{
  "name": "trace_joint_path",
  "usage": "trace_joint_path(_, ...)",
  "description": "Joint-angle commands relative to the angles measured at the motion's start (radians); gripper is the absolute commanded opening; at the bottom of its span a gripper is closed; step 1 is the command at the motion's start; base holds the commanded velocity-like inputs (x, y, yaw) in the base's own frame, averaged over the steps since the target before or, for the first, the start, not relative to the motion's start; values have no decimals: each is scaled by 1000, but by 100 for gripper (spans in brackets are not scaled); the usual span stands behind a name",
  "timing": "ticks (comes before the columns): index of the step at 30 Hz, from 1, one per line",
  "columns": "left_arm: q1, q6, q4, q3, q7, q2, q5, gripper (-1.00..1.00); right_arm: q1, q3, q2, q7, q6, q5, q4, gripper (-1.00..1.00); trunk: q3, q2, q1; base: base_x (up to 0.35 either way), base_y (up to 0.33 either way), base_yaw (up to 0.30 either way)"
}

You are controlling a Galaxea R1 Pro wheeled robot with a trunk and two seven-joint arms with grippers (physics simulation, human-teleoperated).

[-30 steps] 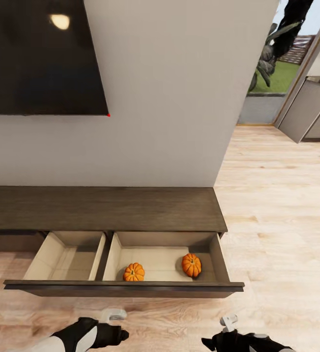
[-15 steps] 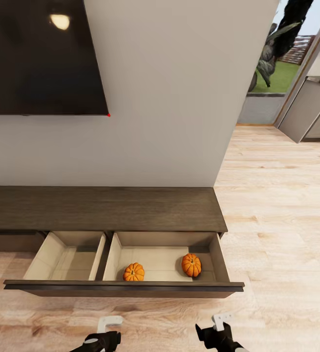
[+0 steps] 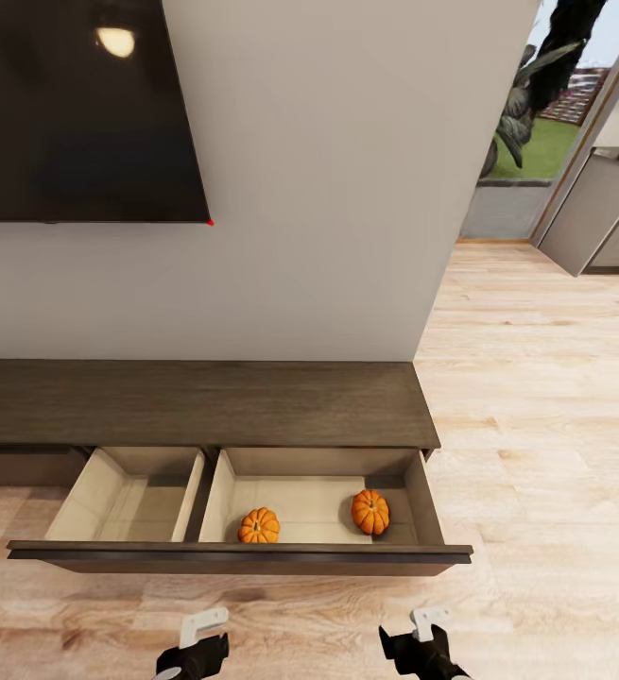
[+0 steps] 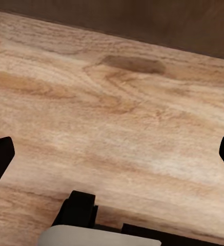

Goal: Place each of the two pumpkins and all three candles from the living room inside a cabinet in the living room (use any cabinet), then make sure every cabinet is closed, and position the cauldron so it is next to a table in the living room.

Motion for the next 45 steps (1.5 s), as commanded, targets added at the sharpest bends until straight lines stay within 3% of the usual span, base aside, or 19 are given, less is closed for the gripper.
trace_joint_path(1,0,0,0,0,1,0,0,100,1,0,4,-16,0,0,-1,100,0,0,0,0,0,0)
trace_joint_path(2,0,-4,0,0,10,1,0,100,2,-1,11,-76,1,0,-3,100,0,0,0,0,0,0)
trace_joint_path(5,0,-22,-3,0,69,3,-1,100,2,-1,19,-163,2,2,-5,100,0,0,0,0,0,0)
trace_joint_path(8,0,-138,-13,-6,132,5,-10,100,3,0,43,-205,2,4,-8,100,0,0,0,0,0,0)
trace_joint_path(12,0,-187,-13,-6,137,5,-12,100,3,3,54,-207,-1,11,-8,100,0,0,0,97,0,0)
trace_joint_path(16,0,-200,-4,-6,70,6,-13,100,3,5,56,-198,-3,14,-8,100,0,0,0,156,0,0)
trace_joint_path(18,0,-201,-3,-6,64,6,-13,100,3,5,55,-197,-2,15,-8,100,0,0,0,29,0,0)
trace_joint_path(35,2,-200,1,-5,68,3,-10,100,3,5,58,-196,-3,12,-8,100,0,0,0,2,0,0)
trace_joint_path(45,3,-198,-2,0,70,-2,-3,100,3,2,49,-196,-3,8,-8,100,-31,-70,38,0,0,0)
